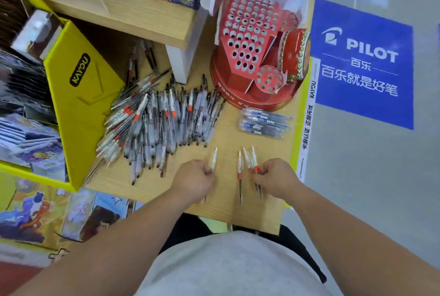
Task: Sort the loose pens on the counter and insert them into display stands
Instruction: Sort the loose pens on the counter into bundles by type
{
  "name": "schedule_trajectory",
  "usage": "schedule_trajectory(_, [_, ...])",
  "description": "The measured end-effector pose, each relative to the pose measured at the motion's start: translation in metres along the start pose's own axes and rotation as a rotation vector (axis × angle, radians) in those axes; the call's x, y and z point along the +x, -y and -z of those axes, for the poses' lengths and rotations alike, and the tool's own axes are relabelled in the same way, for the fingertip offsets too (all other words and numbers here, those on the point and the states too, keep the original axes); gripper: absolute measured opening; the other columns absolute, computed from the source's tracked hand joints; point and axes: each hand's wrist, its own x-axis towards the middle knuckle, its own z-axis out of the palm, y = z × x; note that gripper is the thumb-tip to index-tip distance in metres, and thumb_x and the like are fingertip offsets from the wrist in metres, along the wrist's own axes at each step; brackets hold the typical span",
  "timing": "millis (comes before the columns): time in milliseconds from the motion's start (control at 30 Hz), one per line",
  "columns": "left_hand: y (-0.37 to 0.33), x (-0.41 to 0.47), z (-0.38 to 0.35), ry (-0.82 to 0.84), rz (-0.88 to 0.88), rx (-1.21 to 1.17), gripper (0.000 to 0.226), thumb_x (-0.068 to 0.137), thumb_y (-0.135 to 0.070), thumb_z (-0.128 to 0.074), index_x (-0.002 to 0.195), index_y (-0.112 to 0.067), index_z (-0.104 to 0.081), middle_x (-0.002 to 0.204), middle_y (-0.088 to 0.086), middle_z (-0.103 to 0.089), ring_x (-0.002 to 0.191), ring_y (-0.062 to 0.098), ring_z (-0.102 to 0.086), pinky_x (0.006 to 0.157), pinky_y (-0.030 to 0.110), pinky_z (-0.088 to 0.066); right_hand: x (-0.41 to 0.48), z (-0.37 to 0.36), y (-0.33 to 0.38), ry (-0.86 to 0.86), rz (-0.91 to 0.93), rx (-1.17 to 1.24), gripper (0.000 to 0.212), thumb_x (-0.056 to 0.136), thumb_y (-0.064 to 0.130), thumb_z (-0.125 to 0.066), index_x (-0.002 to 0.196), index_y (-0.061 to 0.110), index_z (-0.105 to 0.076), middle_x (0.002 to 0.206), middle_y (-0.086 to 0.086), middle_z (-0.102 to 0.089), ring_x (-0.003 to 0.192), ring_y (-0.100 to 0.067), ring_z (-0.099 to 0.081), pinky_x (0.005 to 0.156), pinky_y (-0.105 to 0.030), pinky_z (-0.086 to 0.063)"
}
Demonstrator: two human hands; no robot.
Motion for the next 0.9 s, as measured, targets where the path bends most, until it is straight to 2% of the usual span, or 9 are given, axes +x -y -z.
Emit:
schedule_trajectory(100, [-0.007,-0.001,-0.016,-0.072,0.037,0.021,0.021,0.091,-0.022,-0.063,0.079,-0.006,-0.067,0.076,0.004,-0.067,0.07,0.021,-0.062,0.061,0.032,-0.05,0.001,-0.001,-0.006,0.056,0.063,-0.073,0.042,0.08,0.03,-0.073,0.054,0.014,-0.045,0.058,-0.006,-0.049,0.057,-0.021,-0.045,0.054,-0.031,-0.033])
schedule_trajectory(167, [-0.014,-0.001,-0.028,-0.142,0.03,0.009,0.017,0.089,-0.026,-0.068,0.083,-0.01,-0.068,0.078,0.001,-0.067,0.073,0.018,-0.063,0.064,0.031,-0.052,0.002,0.0,-0.011,0.075,0.121,-0.104,0.048,0.081,0.034,-0.075,0.052,0.013,-0.043,0.055,-0.005,-0.042,0.055,-0.02,-0.041,0.054,-0.032,-0.03])
schedule_trajectory(233, [-0.025,-0.002,-0.04,-0.195,0.022,0.009,0.017,0.088,-0.031,-0.071,0.084,-0.016,-0.066,0.078,-0.002,-0.067,0.074,0.016,-0.063,0.068,0.033,-0.054,0.002,0.002,-0.019,0.08,0.163,-0.117,0.051,0.085,0.041,-0.073,0.053,0.012,-0.046,0.053,-0.005,-0.043,0.053,-0.02,-0.04,0.051,-0.032,-0.029])
schedule_trajectory(300, [-0.034,-0.001,-0.052,-0.239,0.01,0.023,0.022,0.087,-0.038,-0.072,0.084,-0.017,-0.064,0.077,-0.003,-0.067,0.072,0.016,-0.064,0.068,0.036,-0.055,0.003,0.006,-0.026,0.077,0.188,-0.109,0.048,0.089,0.043,-0.069,0.054,0.012,-0.057,0.053,-0.002,-0.057,0.054,-0.019,-0.05,0.052,-0.03,-0.038])
schedule_trajectory(400, [-0.046,0.0,-0.067,-0.267,-0.006,0.042,0.025,0.085,-0.042,-0.075,0.084,-0.018,-0.066,0.076,-0.003,-0.068,0.073,0.015,-0.065,0.069,0.037,-0.056,0.006,0.013,-0.034,0.094,0.234,-0.071,0.034,0.089,0.037,-0.07,0.063,0.015,-0.072,0.062,-0.002,-0.071,0.063,-0.017,-0.065,0.067,-0.033,-0.055])
schedule_trajectory(633, [-0.067,-0.005,-0.1,-0.286,-0.003,0.075,0.017,0.085,-0.033,-0.076,0.086,-0.019,-0.066,0.074,-0.007,-0.065,0.074,0.016,-0.063,0.068,0.033,-0.053,0.011,0.012,-0.052,0.133,0.249,0.042,0.026,0.087,0.026,-0.073,0.068,0.009,-0.071,0.066,-0.008,-0.072,0.066,-0.025,-0.07,0.07,-0.042,-0.059])
schedule_trajectory(833, [-0.067,-0.012,-0.106,-0.255,0.018,0.098,0.015,0.089,-0.034,-0.073,0.09,-0.022,-0.066,0.075,-0.014,-0.058,0.076,0.014,-0.061,0.066,0.027,-0.046,0.004,0.013,-0.061,0.11,0.282,-0.059,0.031,0.085,0.03,-0.069,0.061,0.011,-0.068,0.063,-0.007,-0.068,0.063,-0.024,-0.063,0.061,-0.035,-0.054])
schedule_trajectory(900, [-0.065,-0.014,-0.102,-0.261,0.018,0.084,0.015,0.09,-0.035,-0.07,0.093,-0.021,-0.067,0.078,-0.013,-0.06,0.079,0.014,-0.061,0.067,0.026,-0.046,0.003,0.015,-0.06,0.091,0.261,-0.036,0.034,0.083,0.028,-0.069,0.056,0.01,-0.059,0.058,-0.008,-0.061,0.057,-0.026,-0.057,0.051,-0.031,-0.042])
